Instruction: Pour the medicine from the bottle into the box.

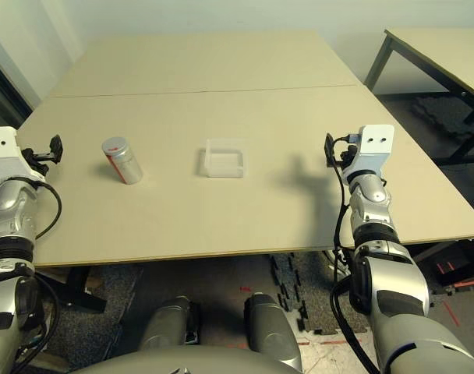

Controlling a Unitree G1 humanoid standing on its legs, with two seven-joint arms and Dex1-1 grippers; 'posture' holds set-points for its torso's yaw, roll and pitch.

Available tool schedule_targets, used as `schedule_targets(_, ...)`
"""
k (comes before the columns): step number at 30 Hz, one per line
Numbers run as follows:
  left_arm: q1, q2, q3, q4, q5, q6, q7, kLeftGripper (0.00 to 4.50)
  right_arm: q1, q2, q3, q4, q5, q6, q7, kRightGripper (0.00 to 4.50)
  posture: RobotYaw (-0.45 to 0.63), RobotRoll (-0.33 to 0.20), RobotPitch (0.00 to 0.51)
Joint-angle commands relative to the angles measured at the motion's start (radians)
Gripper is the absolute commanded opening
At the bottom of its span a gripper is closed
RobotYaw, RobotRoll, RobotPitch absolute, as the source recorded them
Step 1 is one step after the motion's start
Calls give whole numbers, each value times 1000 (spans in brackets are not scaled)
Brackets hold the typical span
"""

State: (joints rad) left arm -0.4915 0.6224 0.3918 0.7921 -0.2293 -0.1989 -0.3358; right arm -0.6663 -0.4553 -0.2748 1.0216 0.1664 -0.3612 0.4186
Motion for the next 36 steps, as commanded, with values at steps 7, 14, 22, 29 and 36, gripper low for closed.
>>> schedule_targets(7, 113, 166, 27, -139, -159, 151, -446, 4463, 11, -66, 77, -220, 98, 252, 471, 4500, -50, 0, 58)
schedule_targets(14, 230, 177, 30, -357, -268, 347, -592, 4463, 39, -122, 176, -423, 137, 471, 741, 4500, -34, 0, 67)
schedule_targets(22, 372, 133, 22, -552, -368, 491, -688, 4463, 0, -121, 209, -411, 106, 464, 782, 4500, -22, 0, 68)
schedule_targets(29, 407, 104, 7, -553, -345, 474, -699, 4463, -16, -102, 215, -387, 97, 450, 780, 4500, -23, 0, 63)
schedule_targets(36, 344, 47, -35, -446, -276, 378, -674, 4463, -22, -92, 214, -378, 93, 437, 766, 4500, -41, 0, 55)
